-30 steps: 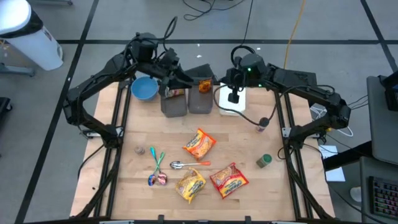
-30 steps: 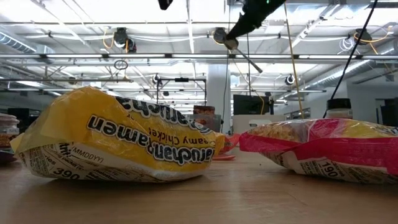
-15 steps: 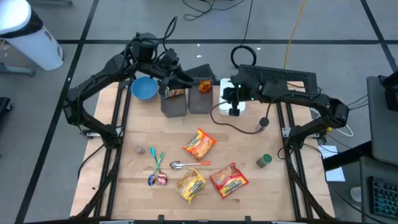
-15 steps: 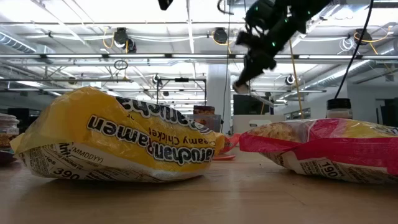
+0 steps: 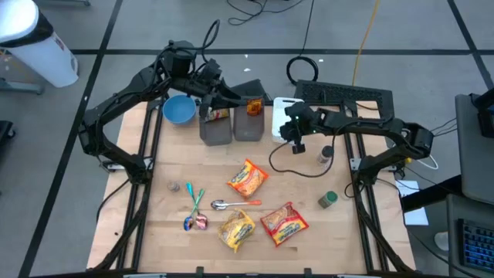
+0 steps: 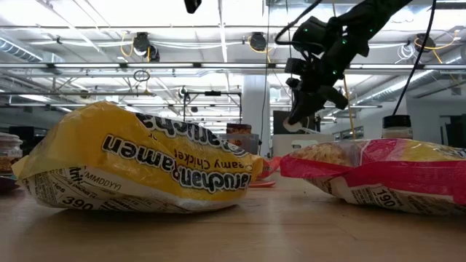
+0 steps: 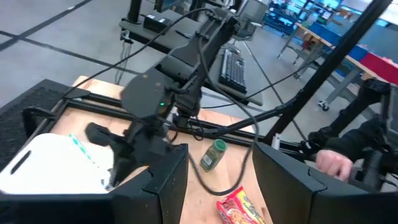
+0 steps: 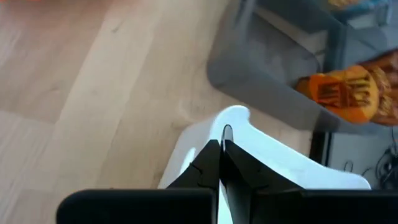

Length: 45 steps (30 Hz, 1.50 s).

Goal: Pick & Place Food Item
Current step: Put the white blue spoon into the white bin

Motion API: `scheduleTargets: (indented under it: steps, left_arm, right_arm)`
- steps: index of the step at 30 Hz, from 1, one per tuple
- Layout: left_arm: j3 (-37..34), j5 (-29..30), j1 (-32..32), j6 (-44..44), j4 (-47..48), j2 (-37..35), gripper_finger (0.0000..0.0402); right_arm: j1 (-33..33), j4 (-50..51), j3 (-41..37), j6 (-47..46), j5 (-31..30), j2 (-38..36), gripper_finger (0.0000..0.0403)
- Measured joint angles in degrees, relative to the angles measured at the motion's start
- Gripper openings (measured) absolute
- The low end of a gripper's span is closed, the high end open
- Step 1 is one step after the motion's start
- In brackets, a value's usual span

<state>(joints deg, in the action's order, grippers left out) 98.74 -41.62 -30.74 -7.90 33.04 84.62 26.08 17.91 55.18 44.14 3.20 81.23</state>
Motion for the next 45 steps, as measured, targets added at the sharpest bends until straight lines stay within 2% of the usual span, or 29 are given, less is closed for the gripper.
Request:
scheduleTargets:
  steps: [7,13,26,31,37,45]
  left_arm:
    - [0.0,1.2,0.0,-0.2,0.0,0.0,0.0186]
    - [0.0,2.0,0.0,-0.9,-0.1,0.0,0.0186]
    - [0.0,2.8,0.1,-1.2,0.0,0.0,0.0186]
    - [0.0,3.3,0.1,-0.8,-0.1,0.0,0.0187]
    - [0.0,3.3,0.1,-0.8,-0.1,0.0,0.0186]
    - [0.0,3.7,0.0,-0.3,-0.1,0.0,0.0187]
  right_arm:
    - [-0.7,2.2,0.0,7.8,3.2,0.1,0.0]
    - [-0.3,1.7,0.1,12.0,1.2,3.3,0.0]
    - [3.2,-1.3,0.3,10.6,1.5,4.3,0.0]
    - [3.5,-2.9,2.9,10.7,-0.5,4.4,0.0]
    - [5.7,-2.6,4.5,11.7,2.6,4.4,0.0]
    - [7.1,-2.4,4.4,13.9,2.8,6.9,0.0]
